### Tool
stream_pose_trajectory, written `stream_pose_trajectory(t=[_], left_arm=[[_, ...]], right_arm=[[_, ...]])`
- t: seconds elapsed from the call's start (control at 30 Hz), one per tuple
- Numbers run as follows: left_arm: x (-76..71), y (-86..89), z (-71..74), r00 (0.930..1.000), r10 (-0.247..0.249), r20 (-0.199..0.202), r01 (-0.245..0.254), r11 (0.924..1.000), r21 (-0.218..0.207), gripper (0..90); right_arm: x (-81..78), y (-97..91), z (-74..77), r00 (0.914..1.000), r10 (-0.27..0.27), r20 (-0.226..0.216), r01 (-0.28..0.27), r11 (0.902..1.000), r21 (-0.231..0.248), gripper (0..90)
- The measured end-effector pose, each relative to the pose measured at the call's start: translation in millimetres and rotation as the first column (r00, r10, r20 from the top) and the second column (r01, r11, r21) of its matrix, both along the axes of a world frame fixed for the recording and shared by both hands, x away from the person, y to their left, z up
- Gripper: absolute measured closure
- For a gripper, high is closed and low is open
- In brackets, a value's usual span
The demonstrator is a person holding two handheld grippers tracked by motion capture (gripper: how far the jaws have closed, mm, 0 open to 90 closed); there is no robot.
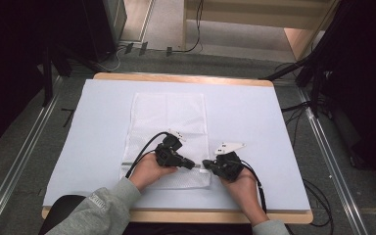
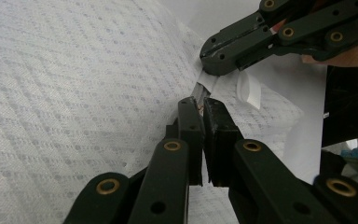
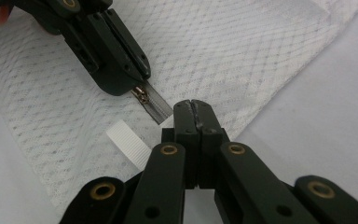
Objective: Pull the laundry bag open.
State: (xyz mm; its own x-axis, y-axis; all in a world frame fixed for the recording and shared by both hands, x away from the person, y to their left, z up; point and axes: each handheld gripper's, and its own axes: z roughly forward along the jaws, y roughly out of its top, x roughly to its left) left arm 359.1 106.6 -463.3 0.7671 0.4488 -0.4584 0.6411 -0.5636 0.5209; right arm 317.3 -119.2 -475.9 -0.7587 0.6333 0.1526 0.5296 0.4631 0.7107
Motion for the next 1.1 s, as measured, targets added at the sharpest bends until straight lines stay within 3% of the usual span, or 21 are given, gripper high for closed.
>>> stream_pose_trajectory(t=[0.5,0.67,0.87,1.1], left_arm=[[-0.1,5.8,2.2,0.9999,-0.011,-0.012,0.011,0.9998,0.018,88.1],[1.3,13.4,4.3,0.9996,0.002,-0.028,-0.002,1.0,0.004,88.1],[-0.8,14.8,4.6,0.9998,-0.006,-0.02,0.006,0.9999,0.016,88.1],[-1.1,24.7,7.8,0.9996,0.016,-0.024,-0.016,0.9998,0.008,88.1]], right_arm=[[0.2,-1.2,0.0,1.0,-0.001,-0.009,0.001,1.0,0.004,90.0],[1.0,-1.7,0.0,0.9999,0.003,-0.014,-0.003,1.0,0.005,90.0],[1.4,-1.1,0.5,0.9999,0.007,-0.013,-0.007,1.0,-0.001,90.0],[2.2,-1.2,1.1,0.9998,0.013,-0.018,-0.013,0.9999,-0.006,90.0]])
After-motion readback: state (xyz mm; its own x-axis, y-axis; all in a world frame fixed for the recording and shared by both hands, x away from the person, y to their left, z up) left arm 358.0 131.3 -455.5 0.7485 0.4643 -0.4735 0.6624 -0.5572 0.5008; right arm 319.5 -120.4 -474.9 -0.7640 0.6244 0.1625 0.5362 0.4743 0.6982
